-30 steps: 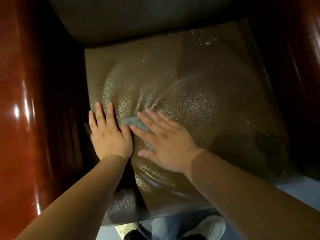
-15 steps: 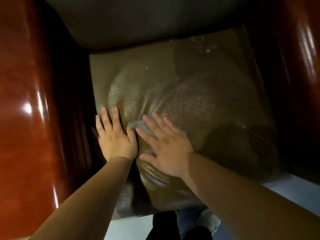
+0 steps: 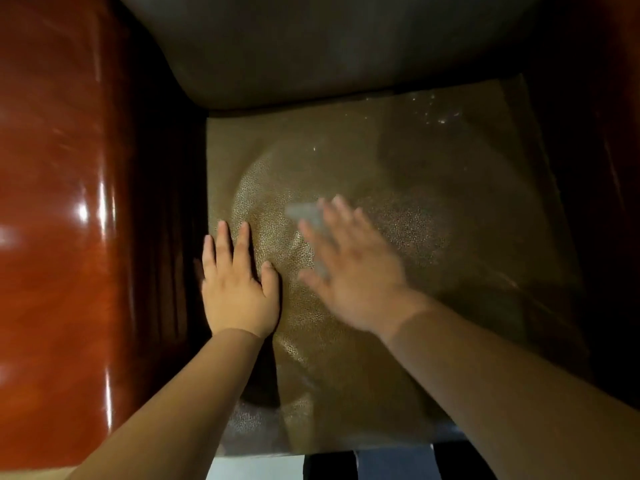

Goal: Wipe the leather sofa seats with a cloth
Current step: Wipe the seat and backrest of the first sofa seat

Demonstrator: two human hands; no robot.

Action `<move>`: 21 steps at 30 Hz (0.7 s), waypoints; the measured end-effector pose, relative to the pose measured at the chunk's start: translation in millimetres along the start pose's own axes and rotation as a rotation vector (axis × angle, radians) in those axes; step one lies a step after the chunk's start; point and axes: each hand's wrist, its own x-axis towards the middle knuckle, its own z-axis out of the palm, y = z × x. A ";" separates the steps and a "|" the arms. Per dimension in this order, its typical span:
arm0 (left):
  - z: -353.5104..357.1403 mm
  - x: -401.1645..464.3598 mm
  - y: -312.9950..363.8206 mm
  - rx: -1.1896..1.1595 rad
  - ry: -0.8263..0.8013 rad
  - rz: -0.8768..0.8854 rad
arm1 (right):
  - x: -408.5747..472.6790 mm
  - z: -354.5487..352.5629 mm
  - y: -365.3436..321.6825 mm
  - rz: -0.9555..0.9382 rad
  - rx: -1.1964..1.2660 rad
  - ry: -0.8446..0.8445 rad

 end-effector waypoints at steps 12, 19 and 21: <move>-18.2 9.5 114.9 -0.176 0.008 -0.011 | -56.4 -27.9 194.4 0.637 0.086 -0.014; 25.0 14.6 176.3 0.122 -0.109 0.369 | -91.9 -15.5 118.0 0.242 0.069 -0.143; 26.1 14.9 173.2 0.141 -0.092 0.365 | -87.5 -15.2 145.7 0.226 0.021 -0.114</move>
